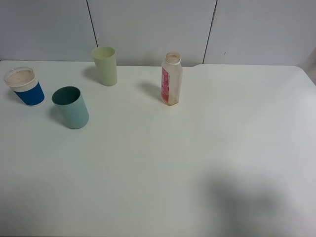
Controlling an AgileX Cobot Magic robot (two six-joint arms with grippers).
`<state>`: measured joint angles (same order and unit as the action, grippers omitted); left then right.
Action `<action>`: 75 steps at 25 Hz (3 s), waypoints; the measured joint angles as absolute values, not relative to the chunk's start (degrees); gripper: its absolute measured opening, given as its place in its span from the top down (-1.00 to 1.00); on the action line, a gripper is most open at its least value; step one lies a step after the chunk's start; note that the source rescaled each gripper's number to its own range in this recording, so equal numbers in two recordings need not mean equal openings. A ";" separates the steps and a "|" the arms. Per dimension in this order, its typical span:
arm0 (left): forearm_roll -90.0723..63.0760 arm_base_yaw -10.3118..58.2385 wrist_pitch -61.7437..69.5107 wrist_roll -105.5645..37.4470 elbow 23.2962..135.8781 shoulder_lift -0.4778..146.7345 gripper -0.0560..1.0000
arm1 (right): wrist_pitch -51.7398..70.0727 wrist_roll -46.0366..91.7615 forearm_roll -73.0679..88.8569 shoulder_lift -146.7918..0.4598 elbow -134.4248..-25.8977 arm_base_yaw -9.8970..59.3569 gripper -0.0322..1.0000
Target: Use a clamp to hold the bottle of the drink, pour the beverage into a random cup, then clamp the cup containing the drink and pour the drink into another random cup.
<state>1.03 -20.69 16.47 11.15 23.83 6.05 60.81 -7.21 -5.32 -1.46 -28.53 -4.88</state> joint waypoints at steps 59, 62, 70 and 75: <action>5.85 -12.93 60.84 6.36 29.04 -0.36 -1.00 | 60.81 -7.21 -5.32 -1.46 -28.53 -4.88 -1.00; 5.75 -6.31 60.84 6.36 29.04 -0.36 -1.00 | 60.81 -7.21 -5.32 -1.46 -28.53 -4.88 -1.00; 5.60 3.50 60.84 6.25 29.04 -0.36 -1.00 | 60.81 -7.21 -5.32 -1.46 -28.53 -4.88 -1.00; 5.58 3.58 60.84 6.25 29.04 -0.36 -1.00 | 60.81 -7.21 -5.32 -1.46 -28.53 -4.88 -1.00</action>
